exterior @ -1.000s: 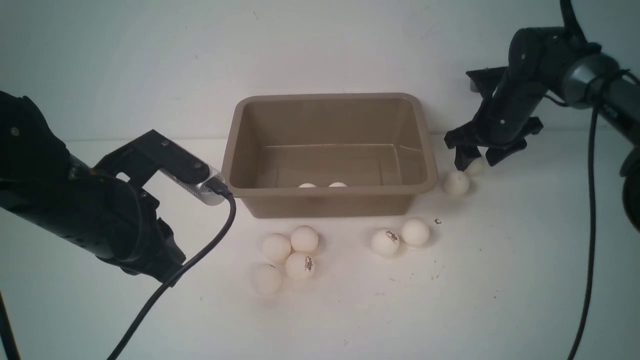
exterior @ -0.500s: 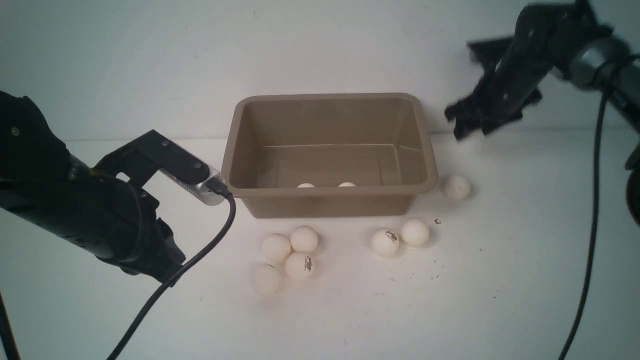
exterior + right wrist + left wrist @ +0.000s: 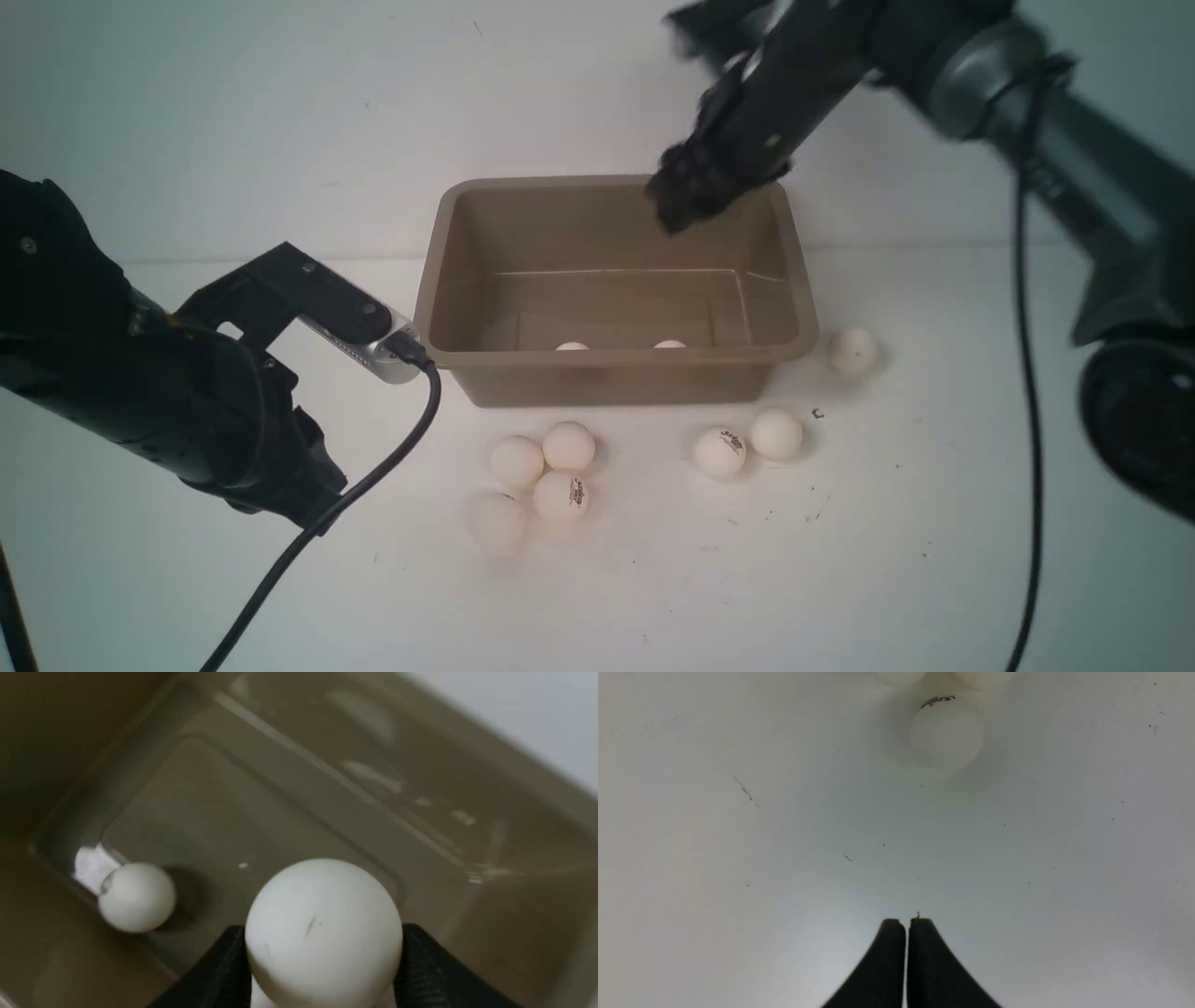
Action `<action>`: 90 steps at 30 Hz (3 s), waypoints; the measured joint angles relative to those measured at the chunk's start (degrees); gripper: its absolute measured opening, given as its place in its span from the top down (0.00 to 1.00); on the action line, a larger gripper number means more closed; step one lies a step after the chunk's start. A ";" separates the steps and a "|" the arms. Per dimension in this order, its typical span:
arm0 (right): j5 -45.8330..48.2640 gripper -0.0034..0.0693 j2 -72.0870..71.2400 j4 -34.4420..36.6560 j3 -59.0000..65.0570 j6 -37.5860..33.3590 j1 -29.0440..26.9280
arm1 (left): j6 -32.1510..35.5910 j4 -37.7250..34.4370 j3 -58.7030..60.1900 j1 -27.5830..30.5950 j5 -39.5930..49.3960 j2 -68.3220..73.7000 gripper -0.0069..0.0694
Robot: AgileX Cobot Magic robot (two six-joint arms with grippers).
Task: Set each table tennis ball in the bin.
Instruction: Use the right arm to put the table tennis ball into the box, then use the right arm to clamp the table tennis ball closest to it, then use the right arm to put the table tennis ball into the box
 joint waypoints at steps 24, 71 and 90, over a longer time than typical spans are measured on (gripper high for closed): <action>-0.11 0.30 -17.19 -9.65 8.60 4.45 -9.85 | 0.00 0.00 0.00 0.00 0.24 0.00 0.92; -9.02 0.47 -4.53 -1.25 28.63 4.76 -13.62 | 0.00 0.00 0.00 0.00 1.27 0.00 0.92; -0.82 0.47 -6.21 0.01 2.71 3.82 -7.05 | 0.00 0.00 0.00 0.00 1.01 0.00 0.92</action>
